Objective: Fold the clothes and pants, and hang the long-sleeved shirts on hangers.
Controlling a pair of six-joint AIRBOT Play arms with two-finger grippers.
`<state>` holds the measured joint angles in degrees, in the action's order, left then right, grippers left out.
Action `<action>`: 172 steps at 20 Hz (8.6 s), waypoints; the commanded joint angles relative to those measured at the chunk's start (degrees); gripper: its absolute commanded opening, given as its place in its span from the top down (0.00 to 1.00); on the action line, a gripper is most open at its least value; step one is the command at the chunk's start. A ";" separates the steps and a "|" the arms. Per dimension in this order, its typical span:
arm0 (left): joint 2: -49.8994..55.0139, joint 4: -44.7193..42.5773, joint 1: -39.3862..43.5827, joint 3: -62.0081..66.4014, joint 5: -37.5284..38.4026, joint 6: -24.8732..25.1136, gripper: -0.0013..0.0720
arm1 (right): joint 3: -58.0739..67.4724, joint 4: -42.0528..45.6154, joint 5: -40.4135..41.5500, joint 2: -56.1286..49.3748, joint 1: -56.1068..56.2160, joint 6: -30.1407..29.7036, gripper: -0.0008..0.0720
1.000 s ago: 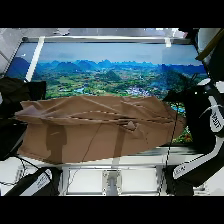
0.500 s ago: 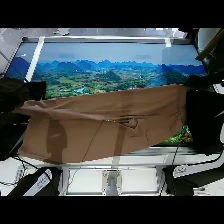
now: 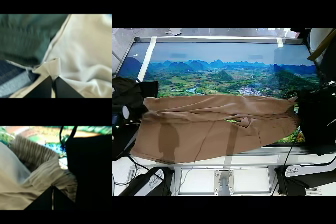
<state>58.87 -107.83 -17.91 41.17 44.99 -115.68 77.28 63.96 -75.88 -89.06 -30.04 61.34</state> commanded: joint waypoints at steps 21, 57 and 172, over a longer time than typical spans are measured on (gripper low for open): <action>33.83 23.43 -8.55 37.92 17.11 17.84 0.17 | 6.97 -4.22 1.05 0.24 2.58 1.81 0.55; 34.67 28.79 -7.06 51.54 5.68 24.39 0.97 | 7.13 -10.78 13.35 -16.55 2.58 8.00 0.23; 0.46 47.50 -49.92 -2.05 17.55 43.10 0.97 | -18.32 -2.80 -11.52 22.14 -15.13 7.28 0.33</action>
<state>60.47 -66.26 -67.83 37.30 62.61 -75.11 71.16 65.67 -94.15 -70.46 -41.32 70.06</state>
